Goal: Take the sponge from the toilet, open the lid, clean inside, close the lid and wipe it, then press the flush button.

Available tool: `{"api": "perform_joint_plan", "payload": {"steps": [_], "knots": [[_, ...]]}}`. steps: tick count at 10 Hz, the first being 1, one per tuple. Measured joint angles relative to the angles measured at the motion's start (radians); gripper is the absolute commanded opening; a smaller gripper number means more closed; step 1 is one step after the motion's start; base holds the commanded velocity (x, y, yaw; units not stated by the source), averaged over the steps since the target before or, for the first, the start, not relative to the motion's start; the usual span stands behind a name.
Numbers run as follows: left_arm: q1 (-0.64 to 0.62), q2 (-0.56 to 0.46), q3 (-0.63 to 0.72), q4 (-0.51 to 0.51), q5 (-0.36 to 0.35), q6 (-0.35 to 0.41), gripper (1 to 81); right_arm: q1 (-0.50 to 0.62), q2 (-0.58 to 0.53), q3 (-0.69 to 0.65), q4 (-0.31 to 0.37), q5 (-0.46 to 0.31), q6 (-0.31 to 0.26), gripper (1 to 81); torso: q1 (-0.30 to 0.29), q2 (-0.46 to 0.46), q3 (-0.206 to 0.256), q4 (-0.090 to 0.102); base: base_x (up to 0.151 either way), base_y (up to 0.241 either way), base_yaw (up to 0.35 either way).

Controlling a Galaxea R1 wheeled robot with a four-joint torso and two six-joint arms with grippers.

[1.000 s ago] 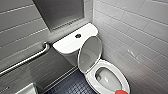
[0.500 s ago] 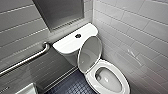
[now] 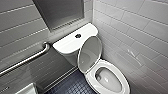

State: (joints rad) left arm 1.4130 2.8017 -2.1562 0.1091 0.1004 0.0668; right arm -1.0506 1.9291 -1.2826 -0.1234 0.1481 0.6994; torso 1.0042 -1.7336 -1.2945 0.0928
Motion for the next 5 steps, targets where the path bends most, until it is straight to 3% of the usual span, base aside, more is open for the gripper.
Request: {"api": "perform_joint_plan", "payload": {"steps": [4, 5], "knots": [[0.0, 0.0, 0.0, 0.0, -0.001, 0.0, 81.1, 0.19, 0.027, 0.04, -0.005, -0.185, 0.0, 1.0, 0.0, 0.0, 0.0, 0.0, 0.0, 0.0, 0.0], [0.0, 0.0, 0.0, 0.0, -0.003, 0.0, 81.1, 0.253, 0.053, 0.047, -0.009, -0.271, 0.001, 1.0, 0.0, 0.0, 0.0, 0.0, 0.0, 0.0, 0.0]]}}
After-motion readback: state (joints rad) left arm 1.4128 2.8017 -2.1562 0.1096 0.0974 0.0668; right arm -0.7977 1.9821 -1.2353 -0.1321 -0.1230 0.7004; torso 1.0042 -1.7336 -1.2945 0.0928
